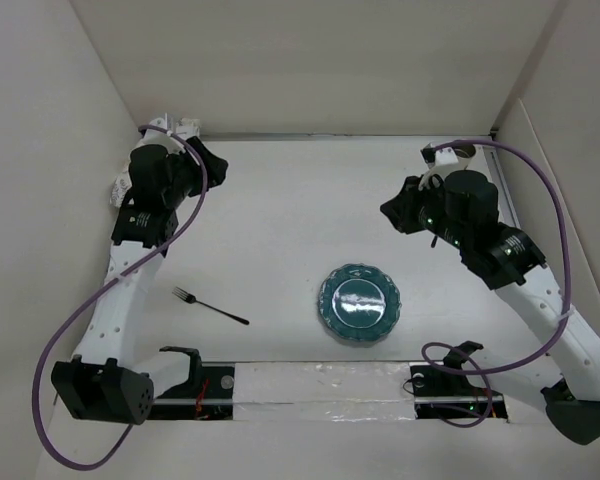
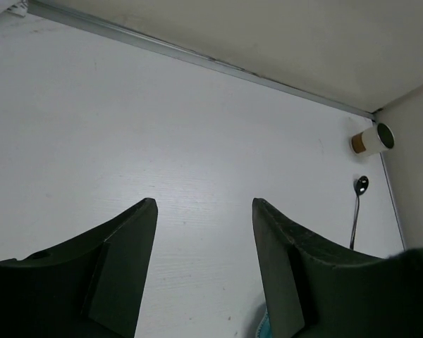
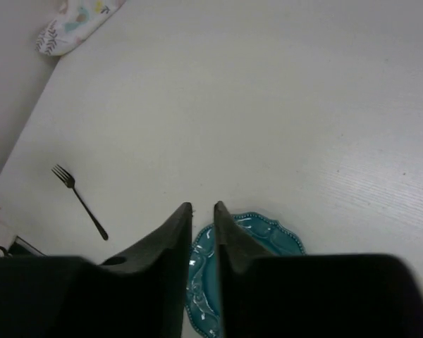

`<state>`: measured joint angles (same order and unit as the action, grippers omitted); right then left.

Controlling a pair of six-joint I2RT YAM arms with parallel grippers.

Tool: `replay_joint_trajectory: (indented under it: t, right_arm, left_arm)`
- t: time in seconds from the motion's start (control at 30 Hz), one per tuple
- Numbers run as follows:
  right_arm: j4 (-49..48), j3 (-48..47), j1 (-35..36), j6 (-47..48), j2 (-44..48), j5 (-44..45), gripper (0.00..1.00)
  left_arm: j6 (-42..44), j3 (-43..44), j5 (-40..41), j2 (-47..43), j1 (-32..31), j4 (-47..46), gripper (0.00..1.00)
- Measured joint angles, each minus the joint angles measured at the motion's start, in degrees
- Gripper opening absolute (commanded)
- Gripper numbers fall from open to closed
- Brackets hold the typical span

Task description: Set the dinner table for one person

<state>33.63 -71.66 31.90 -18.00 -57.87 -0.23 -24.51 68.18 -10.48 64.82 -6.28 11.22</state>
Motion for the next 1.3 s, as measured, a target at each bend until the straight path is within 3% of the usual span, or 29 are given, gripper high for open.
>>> replay_joint_trajectory:
  t: [0.03,0.1,0.13,0.17,0.2,0.37,0.4,0.43,0.53,0.83,0.9,0.93,1.03,1.23,1.3]
  right_arm:
    - [-0.48,0.31,-0.13,-0.35,0.09,-0.15,0.00]
    - [-0.87,0.68,-0.81,-0.61,0.09,-0.74,0.00]
    - [-1.16,0.92,-1.20,-0.63,0.09,-1.25,0.00]
    - [-1.18,1.07,-1.49,-0.66,0.09,-1.68,0.00]
    - [-1.16,1.11,-1.55,-0.66,0.09,-2.23,0.00]
    - [-1.25,1.27,-2.67,-0.57,-0.50,-3.19,0.00]
    - [-1.25,1.29,-2.82,-0.57,-0.55,-3.30,0.00]
    - [-1.31,1.33,-3.02,-0.46,-0.55,-3.43,0.00]
    - [-1.53,1.68,-3.30,-0.15,-0.46,-3.63,0.00]
    - [-1.62,2.38,-3.80,0.26,-1.90,-6.71,0.02]
    - [-1.64,2.38,-3.80,0.28,-3.23,-7.74,0.11]
    - [-1.64,2.38,-3.80,0.26,-4.02,-8.17,0.23]
    - [-1.62,2.21,-3.80,0.42,-6.80,-9.49,0.42]
    - [-1.44,0.98,-3.80,0.57,-11.17,-11.98,0.49]
    - [-1.44,0.20,-3.80,0.57,-12.26,-12.63,0.49]
  left_arm:
    - [-0.11,0.02,0.76,0.26,0.00,0.04,0.53]
    - [-0.57,1.01,3.06,1.57,0.00,0.79,0.42]
    - [-0.72,1.92,4.37,2.45,0.00,1.20,0.18]
    - [-1.09,4.04,6.75,4.61,-0.02,1.55,0.18]
    - [-1.55,5.81,8.76,6.58,0.07,2.23,0.00]
    - [-3.04,19.50,14.47,20.79,4.04,3.13,0.00]
    - [-3.50,22.51,15.21,24.17,5.66,3.61,0.01]
    - [-3.78,25.38,15.98,27.67,7.32,3.80,0.13]
    - [-4.28,32.30,20.74,37.70,10.88,4.92,0.32]
    - [-7.48,40.41,24.39,59.60,18.03,6.86,0.68]
    - [-8.17,41.64,24.68,62.77,19.08,6.91,0.72]
    - [-8.48,42.34,25.07,64.08,19.54,6.91,0.74]
    - [-9.05,44.13,26.95,66.95,20.26,6.93,0.76]
    - [-9.77,45.59,32.04,70.16,20.28,6.97,0.77]
    - [-10.54,46.66,32.04,71.32,20.44,7.13,0.82]
